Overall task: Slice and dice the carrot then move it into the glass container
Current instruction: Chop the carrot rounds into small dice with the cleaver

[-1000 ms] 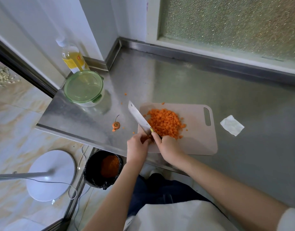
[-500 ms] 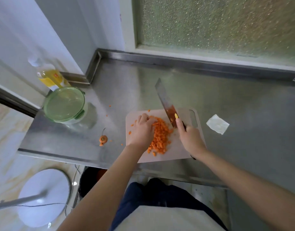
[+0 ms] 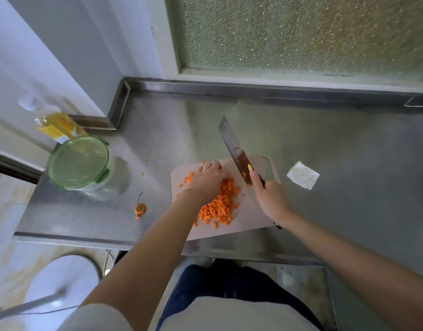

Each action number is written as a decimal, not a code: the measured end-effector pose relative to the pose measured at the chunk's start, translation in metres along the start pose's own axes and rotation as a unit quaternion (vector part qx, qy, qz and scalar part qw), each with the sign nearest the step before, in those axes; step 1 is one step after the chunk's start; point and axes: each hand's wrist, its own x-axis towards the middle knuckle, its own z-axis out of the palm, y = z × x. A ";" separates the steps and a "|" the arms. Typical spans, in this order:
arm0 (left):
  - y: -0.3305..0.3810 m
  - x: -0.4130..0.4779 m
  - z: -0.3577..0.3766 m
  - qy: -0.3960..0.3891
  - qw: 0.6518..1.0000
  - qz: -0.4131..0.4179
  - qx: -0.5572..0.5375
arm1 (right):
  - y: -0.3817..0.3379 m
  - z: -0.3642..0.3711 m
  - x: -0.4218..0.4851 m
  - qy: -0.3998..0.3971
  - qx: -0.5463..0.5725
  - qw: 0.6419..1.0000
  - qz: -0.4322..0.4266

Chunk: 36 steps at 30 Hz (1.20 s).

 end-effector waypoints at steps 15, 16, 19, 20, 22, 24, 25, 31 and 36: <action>-0.011 -0.017 -0.007 0.170 0.971 -0.067 -0.154 | 0.014 0.009 -0.010 -0.020 0.031 0.999 0.011; -0.014 -0.021 -0.006 0.195 0.963 -0.075 -0.173 | 0.013 0.010 -0.012 -0.023 0.027 0.999 0.008; -0.025 -0.038 0.000 0.248 0.931 -0.092 -0.251 | 0.008 0.014 -0.021 -0.029 0.033 0.999 -0.009; -0.027 -0.046 0.002 0.262 0.919 -0.106 -0.274 | 0.005 0.016 -0.025 -0.034 0.041 0.998 -0.016; -0.031 -0.064 0.007 0.296 0.894 -0.144 -0.304 | -0.002 0.022 -0.034 -0.052 0.053 0.997 -0.022; -0.034 -0.081 0.013 0.319 0.873 -0.184 -0.320 | -0.007 0.034 -0.043 -0.083 0.066 0.994 -0.024; -0.036 -0.088 0.015 0.323 0.863 -0.208 -0.327 | -0.009 0.041 -0.048 -0.099 0.075 0.992 -0.025; -0.050 -0.116 0.033 0.347 0.815 -0.313 -0.343 | -0.022 0.085 -0.062 -0.182 0.107 0.977 -0.032; -0.041 -0.125 0.035 0.324 0.812 -0.327 -0.358 | -0.031 0.096 -0.062 -0.214 0.034 0.976 -0.030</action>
